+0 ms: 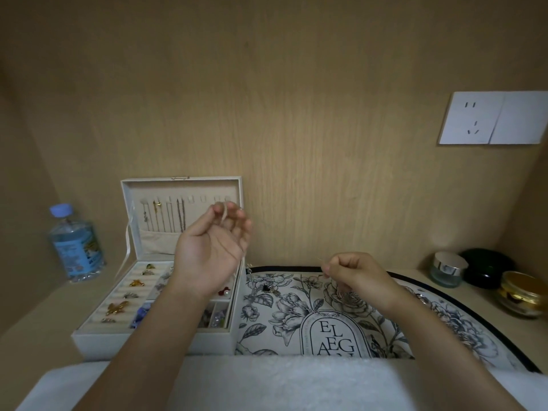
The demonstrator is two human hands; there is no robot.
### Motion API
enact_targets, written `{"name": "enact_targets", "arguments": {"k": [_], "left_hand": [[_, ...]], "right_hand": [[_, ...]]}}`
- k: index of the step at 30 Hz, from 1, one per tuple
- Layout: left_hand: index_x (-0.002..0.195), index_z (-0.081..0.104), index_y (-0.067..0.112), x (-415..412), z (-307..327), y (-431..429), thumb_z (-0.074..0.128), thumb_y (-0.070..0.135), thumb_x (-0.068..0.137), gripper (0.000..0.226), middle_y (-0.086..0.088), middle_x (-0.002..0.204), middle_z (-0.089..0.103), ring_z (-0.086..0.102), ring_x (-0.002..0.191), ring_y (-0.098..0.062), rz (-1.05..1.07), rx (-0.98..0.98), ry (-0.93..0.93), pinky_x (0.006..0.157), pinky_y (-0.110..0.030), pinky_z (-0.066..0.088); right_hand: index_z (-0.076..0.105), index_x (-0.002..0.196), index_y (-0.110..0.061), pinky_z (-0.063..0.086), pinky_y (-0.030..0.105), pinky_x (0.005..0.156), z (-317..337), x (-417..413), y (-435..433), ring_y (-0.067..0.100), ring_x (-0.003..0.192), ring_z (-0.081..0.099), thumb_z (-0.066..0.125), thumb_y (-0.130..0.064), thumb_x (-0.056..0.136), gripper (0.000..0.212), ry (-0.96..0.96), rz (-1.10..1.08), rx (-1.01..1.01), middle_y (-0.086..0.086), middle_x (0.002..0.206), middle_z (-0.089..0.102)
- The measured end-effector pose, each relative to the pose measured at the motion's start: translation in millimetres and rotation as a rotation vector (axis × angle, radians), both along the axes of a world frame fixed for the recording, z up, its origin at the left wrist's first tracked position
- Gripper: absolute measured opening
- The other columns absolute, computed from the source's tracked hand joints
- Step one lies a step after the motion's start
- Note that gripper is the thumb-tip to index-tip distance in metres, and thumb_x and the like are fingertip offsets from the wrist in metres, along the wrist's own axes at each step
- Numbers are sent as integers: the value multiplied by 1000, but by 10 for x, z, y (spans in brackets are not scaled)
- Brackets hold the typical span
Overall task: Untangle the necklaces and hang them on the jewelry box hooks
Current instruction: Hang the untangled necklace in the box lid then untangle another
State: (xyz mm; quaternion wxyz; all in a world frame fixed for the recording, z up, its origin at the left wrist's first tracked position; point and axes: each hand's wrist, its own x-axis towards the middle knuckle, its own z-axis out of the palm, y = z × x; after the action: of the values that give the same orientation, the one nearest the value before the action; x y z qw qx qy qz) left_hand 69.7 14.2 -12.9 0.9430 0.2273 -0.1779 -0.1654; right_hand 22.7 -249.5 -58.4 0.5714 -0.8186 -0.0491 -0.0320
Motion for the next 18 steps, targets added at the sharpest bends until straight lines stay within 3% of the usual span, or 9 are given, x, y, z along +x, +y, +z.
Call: {"name": "enact_targets", "arguments": {"k": [3,5,9,11,15,18], "left_hand": [[87,59,14,61,70,195,47,17,97,16,-2,92,66,67,85,-16,145,41,46,76,-28,58],[88,58,13,84,77,230,46,17,100,18,-6,94,70,70,90,-20,221,246,26,78,-32,60],[101,58,7,-9,3,-38,41,16,103,20,-14,114,71,69,107,-28,260,643,-146,91,-39,56],[111,58,7,-88,-87,-231,40,15,104,21,-12,119,70,69,109,-27,224,793,-236,94,-41,53],[124,55,15,-164,-265,-416,46,14,103,23,-16,110,71,71,96,-30,45,955,-364,90,-42,55],[124,52,10,-157,-292,-393,47,18,103,24,-10,85,65,62,69,-25,-126,978,-380,71,-39,54]], "right_hand": [[71,83,-5,44,33,60,-48,-4,-16,15,51,42,55,-17,100,26,21,7,94,-2,55,45],[72,88,-7,42,32,56,-28,8,5,16,51,39,52,-14,102,26,4,11,139,-2,56,42],[75,85,-19,33,28,53,47,16,182,20,54,37,54,-20,102,27,-40,58,18,-3,55,44],[74,88,-18,35,23,52,98,-17,279,13,51,41,55,-21,102,24,-67,108,-35,-9,53,48],[74,86,-18,48,22,63,181,-50,396,12,63,58,62,-18,98,17,-170,129,-89,2,69,66],[76,80,-18,46,18,62,149,-27,440,3,62,55,70,-9,89,13,-290,34,-142,3,78,68]]}}
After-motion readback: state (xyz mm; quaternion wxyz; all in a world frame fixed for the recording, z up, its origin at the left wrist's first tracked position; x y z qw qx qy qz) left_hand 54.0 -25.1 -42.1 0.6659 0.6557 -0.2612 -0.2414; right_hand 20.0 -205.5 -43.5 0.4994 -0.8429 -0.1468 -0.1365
